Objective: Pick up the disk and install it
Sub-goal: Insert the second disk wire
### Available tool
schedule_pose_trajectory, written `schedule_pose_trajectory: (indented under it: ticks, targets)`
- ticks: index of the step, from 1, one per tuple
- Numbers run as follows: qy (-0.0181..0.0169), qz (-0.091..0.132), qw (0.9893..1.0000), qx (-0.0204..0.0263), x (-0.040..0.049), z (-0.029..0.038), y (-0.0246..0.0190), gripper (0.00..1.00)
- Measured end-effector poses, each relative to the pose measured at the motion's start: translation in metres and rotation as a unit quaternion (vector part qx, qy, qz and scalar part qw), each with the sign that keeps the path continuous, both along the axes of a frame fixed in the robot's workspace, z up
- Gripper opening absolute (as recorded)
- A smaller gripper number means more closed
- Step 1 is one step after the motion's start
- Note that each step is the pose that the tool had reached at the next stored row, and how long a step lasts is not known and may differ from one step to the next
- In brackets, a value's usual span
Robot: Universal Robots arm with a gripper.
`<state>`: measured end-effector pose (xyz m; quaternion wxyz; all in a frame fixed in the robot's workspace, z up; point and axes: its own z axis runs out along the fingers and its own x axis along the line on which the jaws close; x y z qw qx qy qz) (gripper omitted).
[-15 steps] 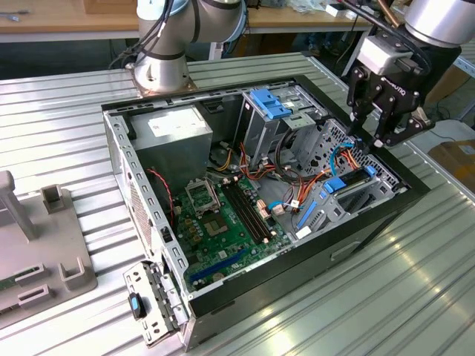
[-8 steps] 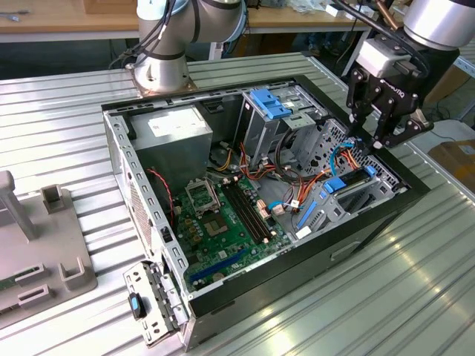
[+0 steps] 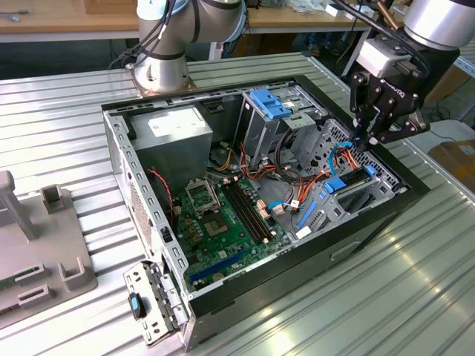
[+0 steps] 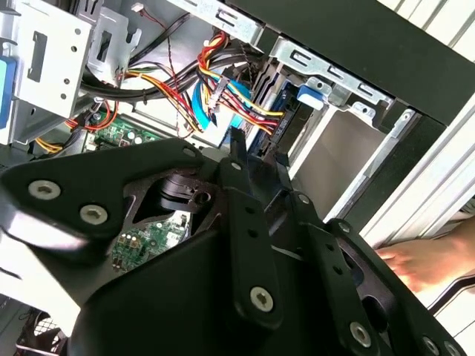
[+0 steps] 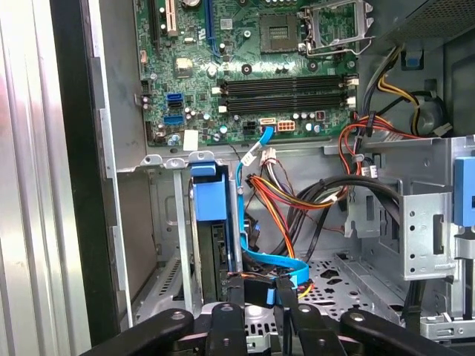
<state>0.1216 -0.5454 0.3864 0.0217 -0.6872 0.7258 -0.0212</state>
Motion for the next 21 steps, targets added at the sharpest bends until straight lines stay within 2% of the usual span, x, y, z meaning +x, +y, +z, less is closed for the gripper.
schedule_pose_trajectory:
  ticks: [7,8,9,10,11,18,20,21]
  targets:
    - [0.0000,0.000,1.0000,-0.0003,0.0005,0.0000,0.0000,0.27]
    - [0.0000,0.000,1.0000,-0.0030,0.0005,0.0001,-0.0001,0.27]
    - [0.0000,0.000,0.9999,-0.0108,0.0005,0.0005,0.0000,0.27]
    - [0.0000,0.000,0.9998,-0.0217,0.0005,0.0008,0.0000,0.27]
    - [0.0000,0.000,0.9997,-0.0264,0.0005,0.0009,0.0000,0.27]
    - [0.0000,0.000,0.9996,-0.0270,0.0005,0.0009,0.0000,0.29]
    - [0.0000,0.000,0.9996,-0.0271,0.0005,0.0009,0.0000,0.41]
    - [0.0000,0.000,0.9996,-0.0271,0.0005,0.0009,0.0000,0.41]
